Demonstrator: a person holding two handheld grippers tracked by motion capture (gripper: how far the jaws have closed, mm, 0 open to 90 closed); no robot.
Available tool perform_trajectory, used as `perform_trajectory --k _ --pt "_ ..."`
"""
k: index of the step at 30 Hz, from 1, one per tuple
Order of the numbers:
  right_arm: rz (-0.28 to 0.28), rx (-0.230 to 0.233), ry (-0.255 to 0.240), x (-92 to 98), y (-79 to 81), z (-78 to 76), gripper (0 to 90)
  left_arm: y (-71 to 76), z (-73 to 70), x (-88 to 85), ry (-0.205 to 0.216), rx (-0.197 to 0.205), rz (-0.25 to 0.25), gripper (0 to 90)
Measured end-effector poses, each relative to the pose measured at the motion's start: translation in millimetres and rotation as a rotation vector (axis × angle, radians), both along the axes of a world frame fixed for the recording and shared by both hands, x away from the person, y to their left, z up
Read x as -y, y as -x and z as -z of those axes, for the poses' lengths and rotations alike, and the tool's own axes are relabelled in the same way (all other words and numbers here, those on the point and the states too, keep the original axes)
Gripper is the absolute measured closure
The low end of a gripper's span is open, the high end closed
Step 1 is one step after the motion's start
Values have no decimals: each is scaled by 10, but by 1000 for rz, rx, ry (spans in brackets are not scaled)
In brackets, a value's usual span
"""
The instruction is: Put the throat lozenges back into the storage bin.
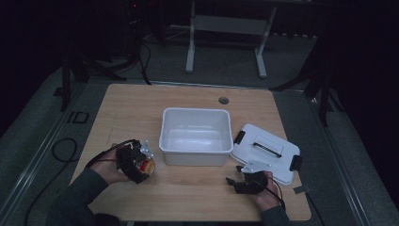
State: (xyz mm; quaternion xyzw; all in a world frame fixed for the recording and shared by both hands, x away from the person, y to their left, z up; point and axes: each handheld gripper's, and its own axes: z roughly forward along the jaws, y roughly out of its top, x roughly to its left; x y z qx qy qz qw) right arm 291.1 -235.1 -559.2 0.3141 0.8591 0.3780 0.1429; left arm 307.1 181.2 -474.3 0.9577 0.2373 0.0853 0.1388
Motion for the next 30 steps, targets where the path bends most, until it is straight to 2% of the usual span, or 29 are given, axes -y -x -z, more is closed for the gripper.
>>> perform_trajectory --k 14,17,30 --pt "1 -1 -1 -1 0 0 337 -53 -175 -57 24 16 1 205" --pt "0 0 -1 0 -1 0 337 -79 -245 -64 26 31 2 205" --pt "-1 1 0 1 -2 0 336 -165 -381 -81 43 30 0 206"
